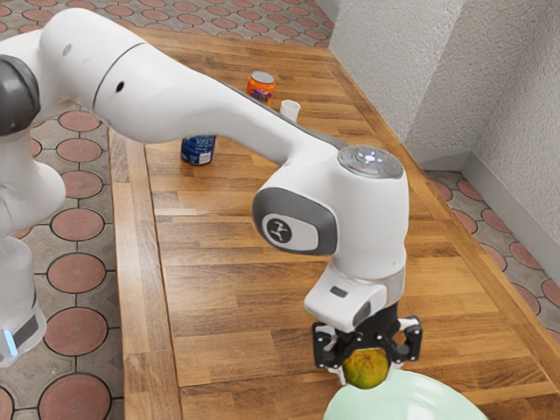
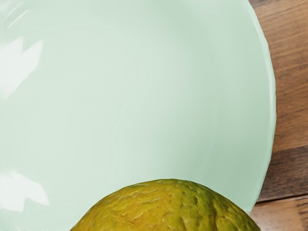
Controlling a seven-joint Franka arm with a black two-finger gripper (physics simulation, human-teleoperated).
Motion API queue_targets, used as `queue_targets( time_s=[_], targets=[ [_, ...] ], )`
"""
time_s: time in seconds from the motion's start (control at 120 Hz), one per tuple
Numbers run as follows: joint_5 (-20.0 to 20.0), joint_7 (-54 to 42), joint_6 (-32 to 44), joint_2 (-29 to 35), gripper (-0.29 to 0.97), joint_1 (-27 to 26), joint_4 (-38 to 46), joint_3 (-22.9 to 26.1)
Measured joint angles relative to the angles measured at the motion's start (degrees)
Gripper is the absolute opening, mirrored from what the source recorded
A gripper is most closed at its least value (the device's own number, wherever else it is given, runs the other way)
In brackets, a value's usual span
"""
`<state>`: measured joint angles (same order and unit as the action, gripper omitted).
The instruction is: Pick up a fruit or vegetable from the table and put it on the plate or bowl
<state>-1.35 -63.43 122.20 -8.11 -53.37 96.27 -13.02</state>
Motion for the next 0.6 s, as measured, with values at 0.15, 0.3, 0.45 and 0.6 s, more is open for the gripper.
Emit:
queue_targets(
  time_s=[0.15, 0.3, 0.45, 0.6],
  targets=[
    [-0.1, 0.1, 0.6, -0.7, 0.34, 0.0, -0.6, -0.1],
    [-0.1, 0.2, 0.9, -0.8, 0.34, 0.1, -0.8, -0.1],
    [-0.2, 0.3, 1.0, -1.1, 0.35, 0.4, -0.8, -0.5],
    [-0.2, 0.4, 1.4, -1.8, 0.34, 0.7, -0.8, -0.6]
  ],
)
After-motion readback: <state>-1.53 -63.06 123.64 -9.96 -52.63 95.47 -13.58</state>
